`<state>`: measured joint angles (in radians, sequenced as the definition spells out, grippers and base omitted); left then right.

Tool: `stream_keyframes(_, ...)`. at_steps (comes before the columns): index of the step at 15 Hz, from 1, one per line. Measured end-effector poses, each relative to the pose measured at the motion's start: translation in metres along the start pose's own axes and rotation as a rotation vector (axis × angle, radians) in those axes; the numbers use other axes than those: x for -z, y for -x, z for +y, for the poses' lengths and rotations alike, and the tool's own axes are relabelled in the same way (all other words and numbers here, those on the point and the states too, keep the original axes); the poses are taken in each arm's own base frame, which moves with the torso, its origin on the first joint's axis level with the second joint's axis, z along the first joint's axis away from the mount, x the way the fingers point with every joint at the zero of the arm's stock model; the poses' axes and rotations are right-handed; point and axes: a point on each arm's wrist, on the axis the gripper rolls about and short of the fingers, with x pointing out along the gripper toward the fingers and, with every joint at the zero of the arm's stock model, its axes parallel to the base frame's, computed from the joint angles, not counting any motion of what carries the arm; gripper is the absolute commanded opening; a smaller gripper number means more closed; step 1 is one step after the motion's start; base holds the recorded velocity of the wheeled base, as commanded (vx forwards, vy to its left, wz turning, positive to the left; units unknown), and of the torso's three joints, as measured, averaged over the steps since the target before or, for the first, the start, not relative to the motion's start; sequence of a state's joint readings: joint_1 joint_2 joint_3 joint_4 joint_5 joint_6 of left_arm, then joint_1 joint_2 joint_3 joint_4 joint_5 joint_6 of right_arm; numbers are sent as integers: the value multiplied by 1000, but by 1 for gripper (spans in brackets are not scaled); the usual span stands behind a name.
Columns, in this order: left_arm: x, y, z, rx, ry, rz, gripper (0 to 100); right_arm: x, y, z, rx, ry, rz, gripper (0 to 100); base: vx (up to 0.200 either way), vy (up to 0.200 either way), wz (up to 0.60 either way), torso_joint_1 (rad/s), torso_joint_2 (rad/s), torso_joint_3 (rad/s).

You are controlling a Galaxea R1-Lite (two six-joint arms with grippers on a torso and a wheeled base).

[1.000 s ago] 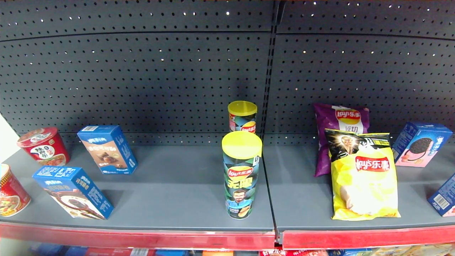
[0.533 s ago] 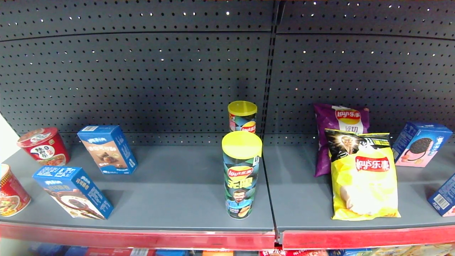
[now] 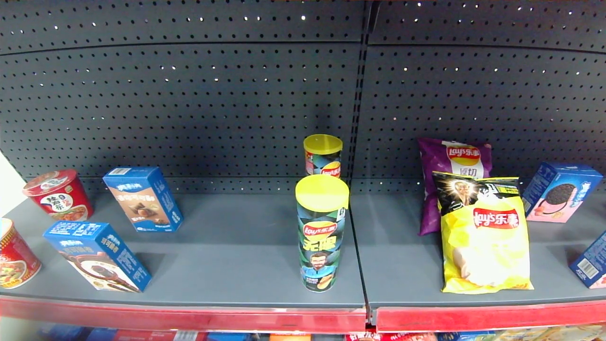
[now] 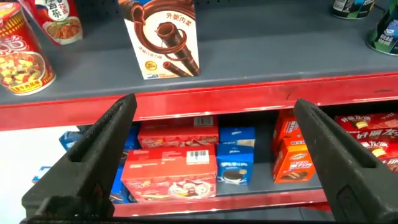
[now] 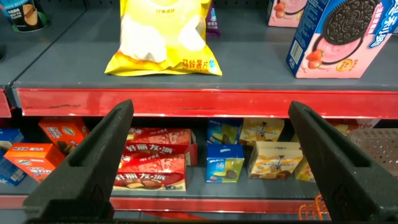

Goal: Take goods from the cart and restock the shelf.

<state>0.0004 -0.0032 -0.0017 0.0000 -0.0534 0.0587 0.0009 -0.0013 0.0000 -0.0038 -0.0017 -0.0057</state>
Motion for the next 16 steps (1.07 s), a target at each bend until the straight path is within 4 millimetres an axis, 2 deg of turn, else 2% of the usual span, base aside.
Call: stream_keyframes(16, 0, 0, 0, -14, 16, 2, 100, 0, 0, 0, 0, 0, 0, 100, 0, 0, 0, 0, 0, 0)
